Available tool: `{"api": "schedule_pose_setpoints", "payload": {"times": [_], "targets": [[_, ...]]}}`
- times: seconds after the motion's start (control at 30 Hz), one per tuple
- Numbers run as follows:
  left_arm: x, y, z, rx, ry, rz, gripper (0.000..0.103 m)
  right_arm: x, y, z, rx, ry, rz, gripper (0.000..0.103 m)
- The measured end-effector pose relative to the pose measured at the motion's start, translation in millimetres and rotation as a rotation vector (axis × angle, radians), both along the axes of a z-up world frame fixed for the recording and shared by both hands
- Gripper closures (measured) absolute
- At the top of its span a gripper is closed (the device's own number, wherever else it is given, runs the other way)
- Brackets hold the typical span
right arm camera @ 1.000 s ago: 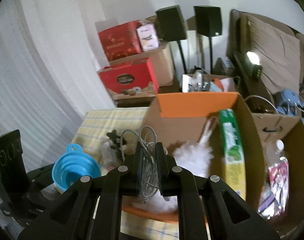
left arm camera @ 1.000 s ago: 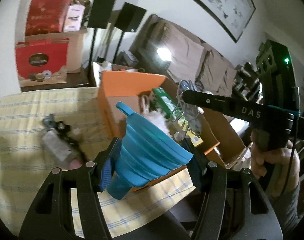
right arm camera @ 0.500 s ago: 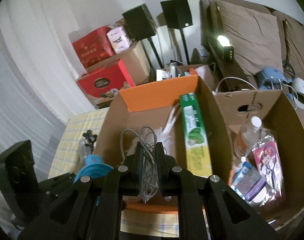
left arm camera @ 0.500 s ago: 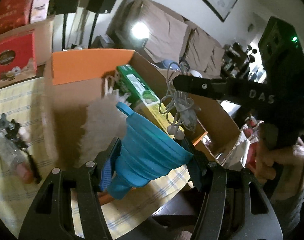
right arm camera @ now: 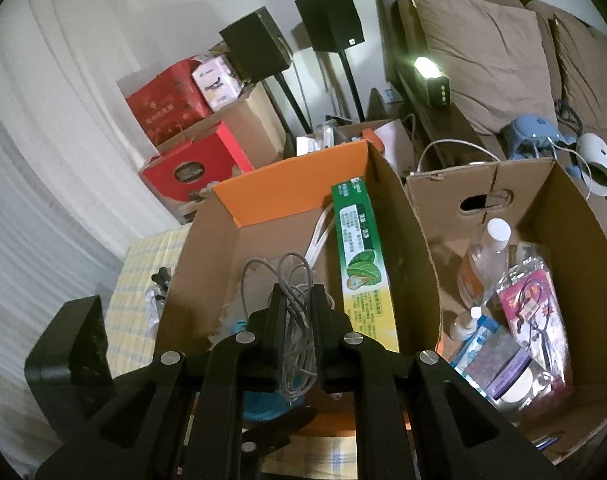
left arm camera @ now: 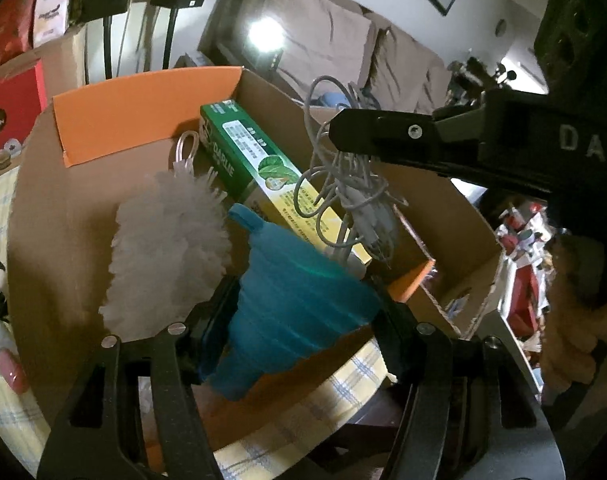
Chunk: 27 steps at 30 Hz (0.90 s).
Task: Organize objects
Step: 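Carry the funnel into the cardboard box and open the left gripper while the right gripper carries the earphones over, then lower the white earphones into the box and open the right gripper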
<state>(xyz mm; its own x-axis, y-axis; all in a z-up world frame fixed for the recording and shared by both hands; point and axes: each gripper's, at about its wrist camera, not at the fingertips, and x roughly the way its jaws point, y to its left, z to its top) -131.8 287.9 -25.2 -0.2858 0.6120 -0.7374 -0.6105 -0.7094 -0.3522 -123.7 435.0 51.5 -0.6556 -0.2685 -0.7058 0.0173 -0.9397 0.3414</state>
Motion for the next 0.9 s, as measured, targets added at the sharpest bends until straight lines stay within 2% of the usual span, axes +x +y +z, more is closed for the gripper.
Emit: {"api": "schedule_pose_setpoints", "payload": {"times": [0.1,0.13,0.17,0.43,0.53,0.67,0.9], "targets": [[-2,-1,-1,-0.002,-0.003,0.003,0.035,-3,-1,-3,0.003,-0.009,0.008,0.092],[-2,-2,-1,-0.001,-0.003,0.004,0.028,-3,-2,-5,0.007,-0.013,0.011,0.092],[-2,-5,0,0.001,-0.001,0.01,0.027,-4,-3,-7,0.01,-0.017,0.014,0.092],[0,-45,17,0.03,0.019,0.054,0.027,-14,-11,-21,0.031,-0.034,0.021,0.092],[-1,-61,23,0.029,0.03,0.079,0.022,-21,-15,-27,0.055,-0.046,0.016,0.091],[-4,-81,29,0.04,0.02,0.116,0.016,-28,-15,-35,0.071,-0.069,-0.009,0.081],[-11,-106,32,0.038,0.01,0.169,0.014,-27,-15,-34,0.079,-0.069,-0.023,0.074]]}}
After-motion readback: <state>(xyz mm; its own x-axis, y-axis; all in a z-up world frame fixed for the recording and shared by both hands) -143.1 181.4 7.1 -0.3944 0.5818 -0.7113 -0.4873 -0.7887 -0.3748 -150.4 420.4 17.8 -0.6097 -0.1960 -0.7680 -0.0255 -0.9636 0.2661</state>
